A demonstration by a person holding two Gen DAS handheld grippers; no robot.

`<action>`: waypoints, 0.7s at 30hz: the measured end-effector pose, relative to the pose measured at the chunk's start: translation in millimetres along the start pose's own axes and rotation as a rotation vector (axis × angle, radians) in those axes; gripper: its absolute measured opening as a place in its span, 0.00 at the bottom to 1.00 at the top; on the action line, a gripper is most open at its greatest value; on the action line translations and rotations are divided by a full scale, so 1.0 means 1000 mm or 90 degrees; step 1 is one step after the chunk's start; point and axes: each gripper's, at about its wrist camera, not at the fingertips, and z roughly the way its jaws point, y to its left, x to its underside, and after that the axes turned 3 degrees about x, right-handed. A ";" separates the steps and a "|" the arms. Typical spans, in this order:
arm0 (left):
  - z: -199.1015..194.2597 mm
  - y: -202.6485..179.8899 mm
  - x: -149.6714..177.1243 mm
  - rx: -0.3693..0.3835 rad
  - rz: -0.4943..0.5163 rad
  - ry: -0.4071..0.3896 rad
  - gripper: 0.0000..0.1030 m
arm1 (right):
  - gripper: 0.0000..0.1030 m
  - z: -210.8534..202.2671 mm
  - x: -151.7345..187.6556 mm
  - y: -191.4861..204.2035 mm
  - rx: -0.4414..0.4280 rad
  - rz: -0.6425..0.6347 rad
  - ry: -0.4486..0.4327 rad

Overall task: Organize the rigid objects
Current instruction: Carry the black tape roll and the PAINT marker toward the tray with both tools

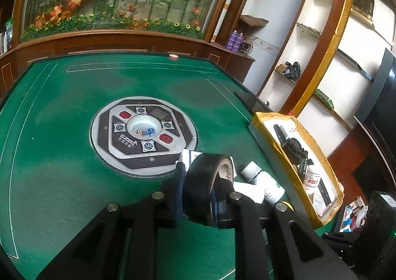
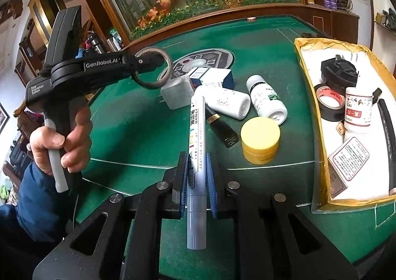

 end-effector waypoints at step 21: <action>0.002 -0.043 0.009 0.064 0.025 0.017 0.18 | 0.14 -0.038 -0.011 -0.037 0.039 0.055 -0.066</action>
